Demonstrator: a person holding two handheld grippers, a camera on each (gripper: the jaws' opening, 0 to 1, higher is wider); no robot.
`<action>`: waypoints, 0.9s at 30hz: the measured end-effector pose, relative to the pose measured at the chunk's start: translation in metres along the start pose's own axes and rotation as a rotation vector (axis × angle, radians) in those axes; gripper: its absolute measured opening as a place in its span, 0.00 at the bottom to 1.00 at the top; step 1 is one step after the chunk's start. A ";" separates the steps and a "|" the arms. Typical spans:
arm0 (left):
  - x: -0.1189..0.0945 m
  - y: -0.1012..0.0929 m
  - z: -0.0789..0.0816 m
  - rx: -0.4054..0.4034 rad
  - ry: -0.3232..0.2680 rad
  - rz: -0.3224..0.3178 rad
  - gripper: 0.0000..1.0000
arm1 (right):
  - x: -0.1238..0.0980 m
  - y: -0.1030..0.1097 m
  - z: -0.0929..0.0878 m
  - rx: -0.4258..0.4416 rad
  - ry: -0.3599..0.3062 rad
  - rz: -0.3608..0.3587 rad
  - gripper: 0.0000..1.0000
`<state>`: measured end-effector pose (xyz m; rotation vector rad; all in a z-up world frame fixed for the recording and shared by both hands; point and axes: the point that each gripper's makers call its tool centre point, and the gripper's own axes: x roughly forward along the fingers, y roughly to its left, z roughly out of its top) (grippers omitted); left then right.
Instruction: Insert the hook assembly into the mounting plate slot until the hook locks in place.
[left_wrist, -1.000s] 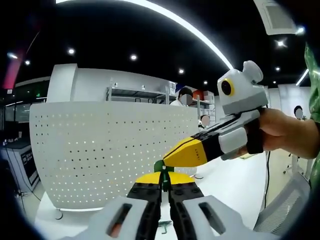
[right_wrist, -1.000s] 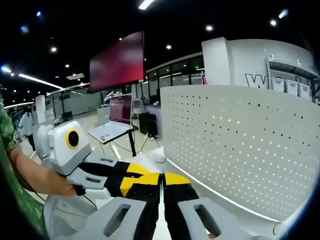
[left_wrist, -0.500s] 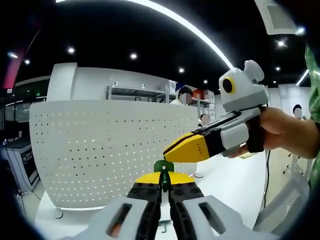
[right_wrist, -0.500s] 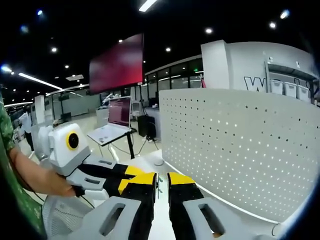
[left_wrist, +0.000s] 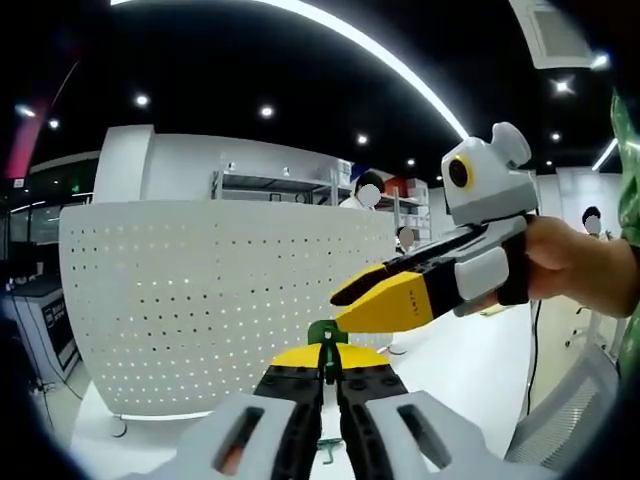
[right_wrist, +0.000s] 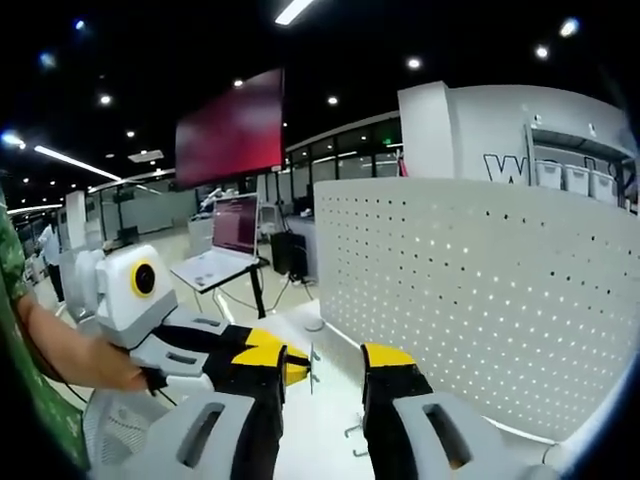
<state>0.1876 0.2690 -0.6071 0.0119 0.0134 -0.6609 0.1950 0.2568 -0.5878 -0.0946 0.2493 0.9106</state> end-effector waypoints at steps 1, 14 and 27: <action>0.000 0.000 0.000 0.000 0.000 0.000 0.04 | 0.000 0.000 0.000 0.000 0.000 -0.002 0.34; -0.001 0.001 0.002 0.000 -0.004 0.002 0.04 | -0.003 -0.003 -0.001 0.005 -0.011 -0.017 0.56; 0.000 0.006 0.004 -0.006 -0.005 0.008 0.04 | -0.009 -0.010 0.007 0.034 -0.069 -0.045 0.82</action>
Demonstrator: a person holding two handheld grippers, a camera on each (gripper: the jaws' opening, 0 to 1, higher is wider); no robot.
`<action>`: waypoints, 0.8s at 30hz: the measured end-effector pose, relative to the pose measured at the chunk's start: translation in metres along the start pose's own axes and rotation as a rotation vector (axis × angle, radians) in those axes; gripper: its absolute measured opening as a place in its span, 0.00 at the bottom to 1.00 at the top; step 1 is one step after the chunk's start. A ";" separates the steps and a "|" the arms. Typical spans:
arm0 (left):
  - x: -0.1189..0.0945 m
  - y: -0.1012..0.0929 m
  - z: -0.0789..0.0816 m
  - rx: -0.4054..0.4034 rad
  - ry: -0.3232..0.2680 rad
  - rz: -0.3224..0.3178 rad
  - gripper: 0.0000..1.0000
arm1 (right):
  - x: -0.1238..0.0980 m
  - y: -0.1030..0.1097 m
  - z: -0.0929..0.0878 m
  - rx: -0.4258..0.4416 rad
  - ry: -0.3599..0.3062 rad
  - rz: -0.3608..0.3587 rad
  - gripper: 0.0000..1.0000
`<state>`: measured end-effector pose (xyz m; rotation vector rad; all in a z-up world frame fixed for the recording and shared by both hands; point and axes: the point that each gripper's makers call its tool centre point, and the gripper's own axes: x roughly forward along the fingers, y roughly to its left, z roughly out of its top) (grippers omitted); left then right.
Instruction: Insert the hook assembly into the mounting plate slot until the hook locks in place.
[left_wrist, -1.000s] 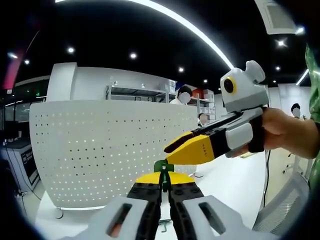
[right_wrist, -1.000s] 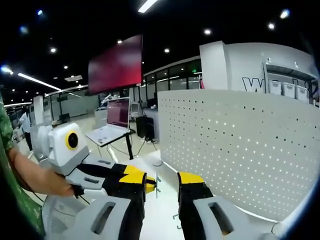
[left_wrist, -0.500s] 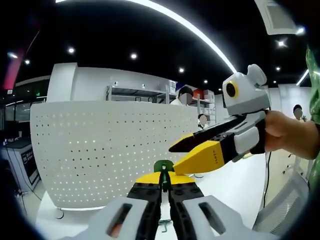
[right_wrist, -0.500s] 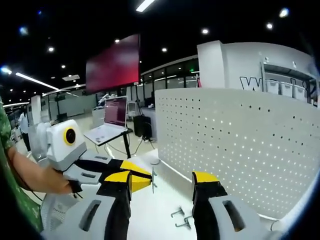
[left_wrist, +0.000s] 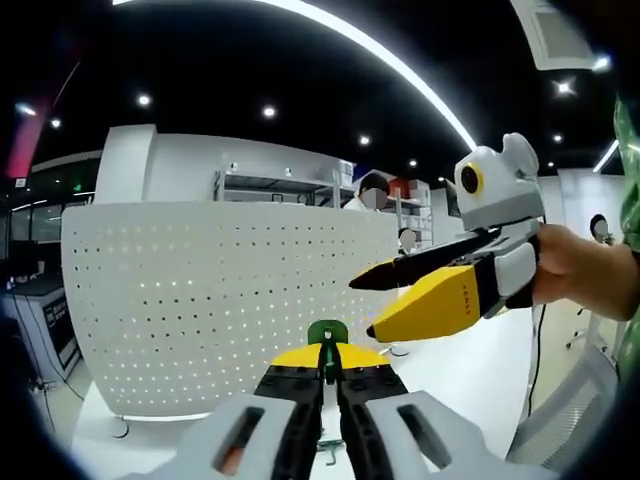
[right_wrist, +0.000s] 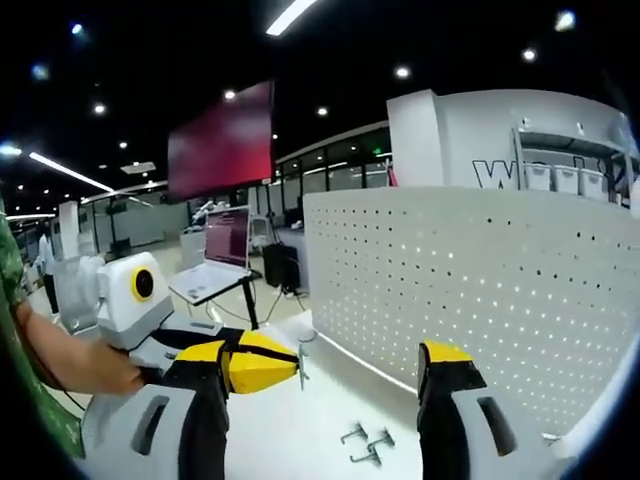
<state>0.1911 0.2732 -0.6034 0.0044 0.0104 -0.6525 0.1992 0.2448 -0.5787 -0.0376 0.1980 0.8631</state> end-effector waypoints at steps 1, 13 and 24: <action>0.000 0.001 0.000 0.000 0.000 0.001 0.04 | -0.001 -0.001 0.000 0.002 0.001 -0.005 0.83; -0.007 0.036 0.015 0.014 -0.024 0.079 0.04 | -0.007 -0.016 0.003 0.011 -0.027 -0.079 0.87; -0.016 0.101 0.052 0.074 -0.075 0.212 0.04 | -0.012 -0.019 0.001 0.025 -0.033 -0.096 0.87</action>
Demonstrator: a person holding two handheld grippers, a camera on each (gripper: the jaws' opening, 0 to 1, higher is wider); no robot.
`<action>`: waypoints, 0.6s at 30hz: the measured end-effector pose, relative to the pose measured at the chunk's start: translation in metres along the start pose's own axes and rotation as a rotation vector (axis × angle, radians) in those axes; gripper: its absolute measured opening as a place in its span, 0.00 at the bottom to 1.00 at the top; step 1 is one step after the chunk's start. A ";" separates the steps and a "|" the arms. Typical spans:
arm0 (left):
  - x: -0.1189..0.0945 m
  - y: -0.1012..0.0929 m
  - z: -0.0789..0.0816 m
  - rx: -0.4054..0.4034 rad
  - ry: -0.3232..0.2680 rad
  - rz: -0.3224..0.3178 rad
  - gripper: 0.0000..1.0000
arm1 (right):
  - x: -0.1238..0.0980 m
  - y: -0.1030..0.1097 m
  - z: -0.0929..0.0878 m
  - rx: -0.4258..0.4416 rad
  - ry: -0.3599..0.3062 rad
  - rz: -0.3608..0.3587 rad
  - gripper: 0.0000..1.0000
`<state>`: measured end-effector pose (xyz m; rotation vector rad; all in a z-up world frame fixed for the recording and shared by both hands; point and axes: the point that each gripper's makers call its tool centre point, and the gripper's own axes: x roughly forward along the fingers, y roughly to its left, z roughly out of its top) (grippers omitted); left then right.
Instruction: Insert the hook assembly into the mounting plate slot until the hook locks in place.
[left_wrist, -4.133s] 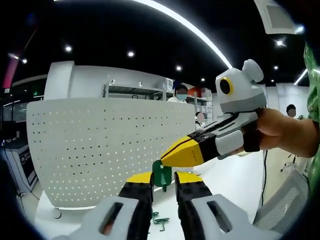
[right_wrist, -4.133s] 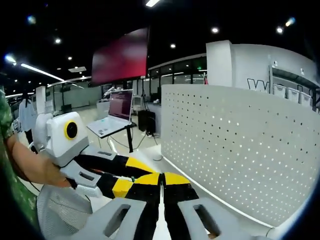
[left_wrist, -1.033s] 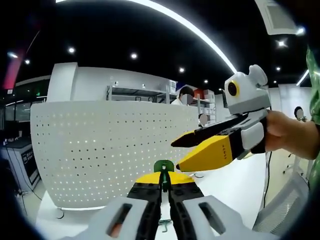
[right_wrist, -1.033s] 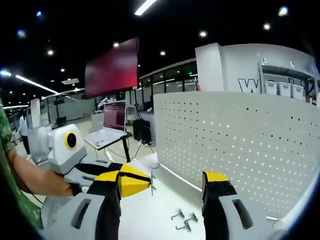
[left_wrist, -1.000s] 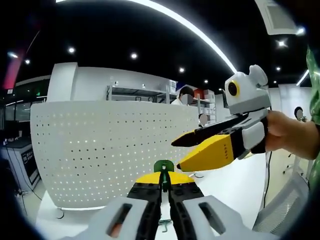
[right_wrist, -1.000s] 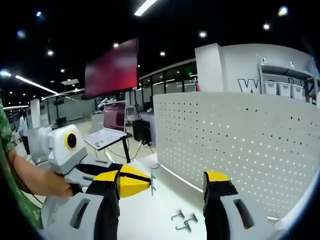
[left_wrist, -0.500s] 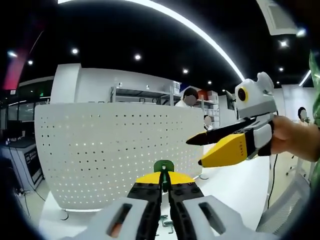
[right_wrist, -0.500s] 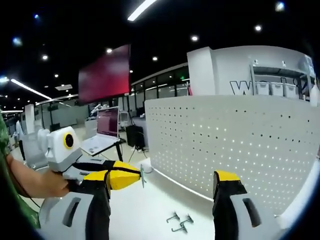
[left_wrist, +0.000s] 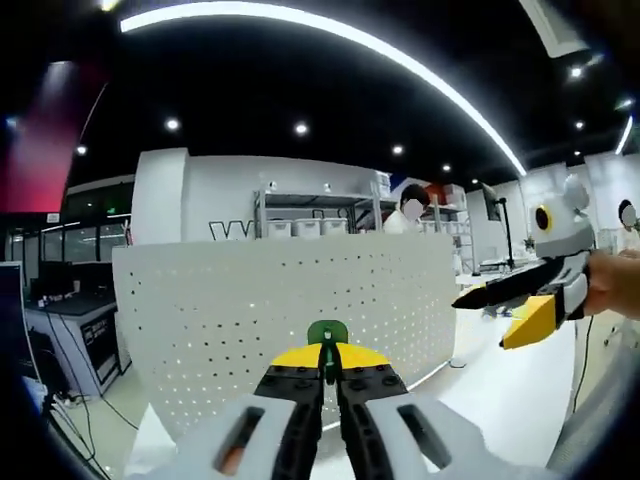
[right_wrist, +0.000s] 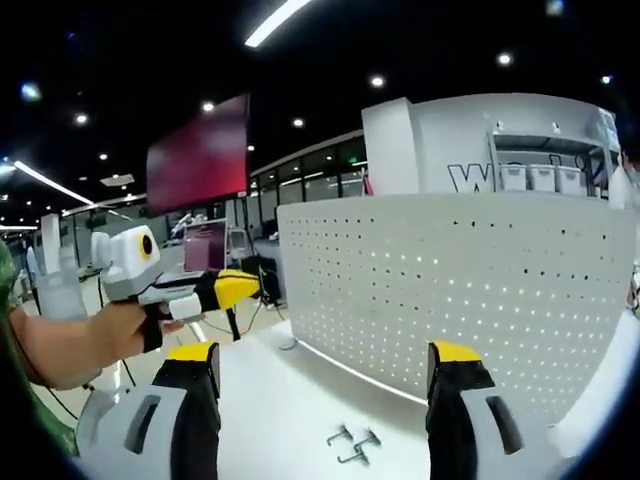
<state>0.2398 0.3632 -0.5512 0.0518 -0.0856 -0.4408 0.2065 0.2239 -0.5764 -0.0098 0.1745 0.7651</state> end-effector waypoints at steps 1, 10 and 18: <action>0.001 0.010 0.003 0.007 -0.003 0.024 0.03 | -0.001 -0.001 0.000 0.001 0.001 -0.002 0.87; 0.009 0.071 0.015 0.023 -0.014 0.139 0.03 | -0.002 -0.005 0.001 0.003 0.003 -0.014 0.87; 0.020 0.108 0.023 0.042 -0.022 0.208 0.03 | -0.001 -0.008 -0.003 0.008 0.015 -0.020 0.86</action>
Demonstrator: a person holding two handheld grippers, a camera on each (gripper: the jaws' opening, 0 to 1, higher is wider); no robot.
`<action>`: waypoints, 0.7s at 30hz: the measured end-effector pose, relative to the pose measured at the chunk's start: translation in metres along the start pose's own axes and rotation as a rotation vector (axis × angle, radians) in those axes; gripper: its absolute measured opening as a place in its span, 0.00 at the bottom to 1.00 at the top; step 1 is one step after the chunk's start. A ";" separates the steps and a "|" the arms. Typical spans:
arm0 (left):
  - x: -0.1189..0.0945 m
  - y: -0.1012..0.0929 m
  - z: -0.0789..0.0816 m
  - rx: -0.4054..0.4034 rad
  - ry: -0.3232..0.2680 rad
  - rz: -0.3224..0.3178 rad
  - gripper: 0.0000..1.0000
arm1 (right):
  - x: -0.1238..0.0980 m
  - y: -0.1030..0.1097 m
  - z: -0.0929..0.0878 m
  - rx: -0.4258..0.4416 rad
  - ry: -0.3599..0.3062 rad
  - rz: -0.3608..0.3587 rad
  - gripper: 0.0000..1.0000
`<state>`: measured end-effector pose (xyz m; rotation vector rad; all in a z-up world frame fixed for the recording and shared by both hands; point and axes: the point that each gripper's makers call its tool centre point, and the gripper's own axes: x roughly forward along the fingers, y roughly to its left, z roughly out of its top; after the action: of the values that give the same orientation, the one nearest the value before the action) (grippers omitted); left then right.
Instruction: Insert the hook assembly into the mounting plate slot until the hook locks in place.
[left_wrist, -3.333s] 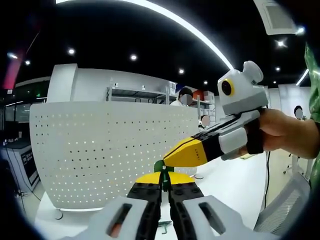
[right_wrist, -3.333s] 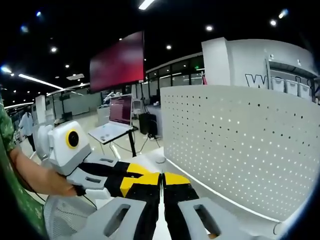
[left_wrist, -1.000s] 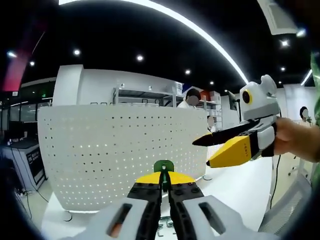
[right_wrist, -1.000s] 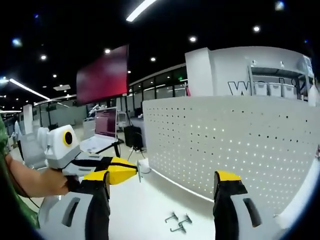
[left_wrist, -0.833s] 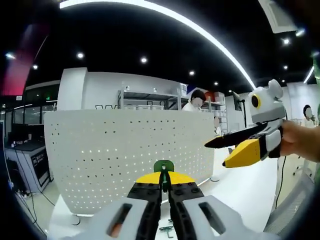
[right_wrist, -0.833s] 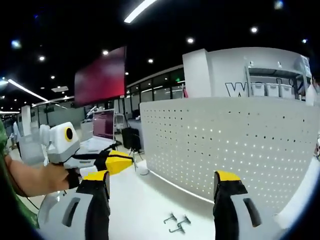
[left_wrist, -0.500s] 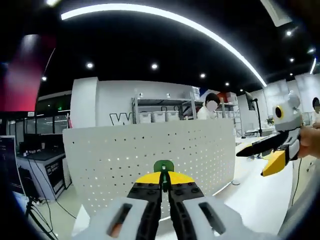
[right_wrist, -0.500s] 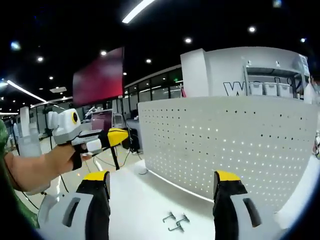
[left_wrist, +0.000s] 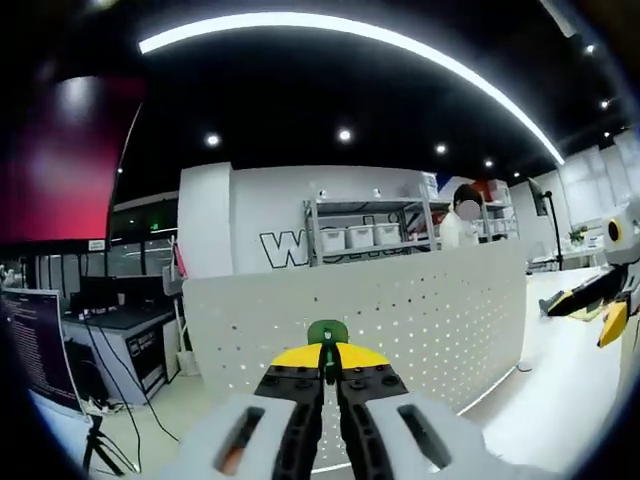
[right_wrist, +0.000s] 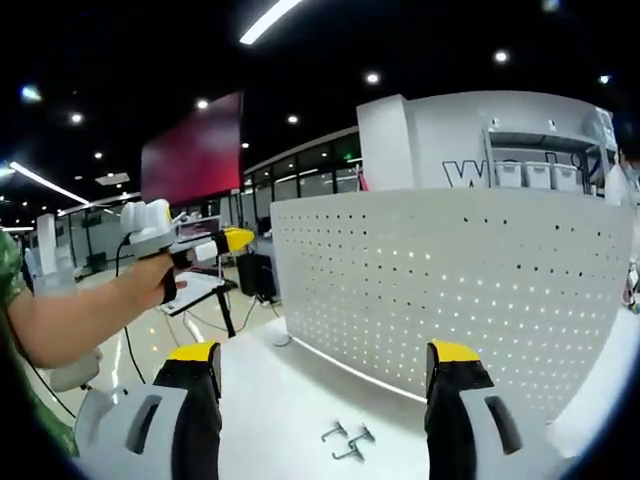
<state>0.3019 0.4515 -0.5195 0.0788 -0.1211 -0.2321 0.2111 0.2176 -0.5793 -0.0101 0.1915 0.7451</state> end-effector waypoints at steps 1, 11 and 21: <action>0.003 0.004 0.001 0.000 -0.004 0.006 0.03 | 0.000 0.000 0.000 0.000 0.001 0.000 0.86; 0.035 0.046 0.007 0.003 -0.017 0.091 0.03 | 0.004 -0.007 -0.004 -0.003 0.021 -0.009 0.85; 0.056 0.073 -0.004 0.014 -0.003 0.142 0.03 | 0.010 -0.013 -0.006 0.002 0.029 -0.015 0.85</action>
<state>0.3728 0.5094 -0.5107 0.0834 -0.1305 -0.0898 0.2256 0.2143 -0.5877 -0.0209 0.2198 0.7302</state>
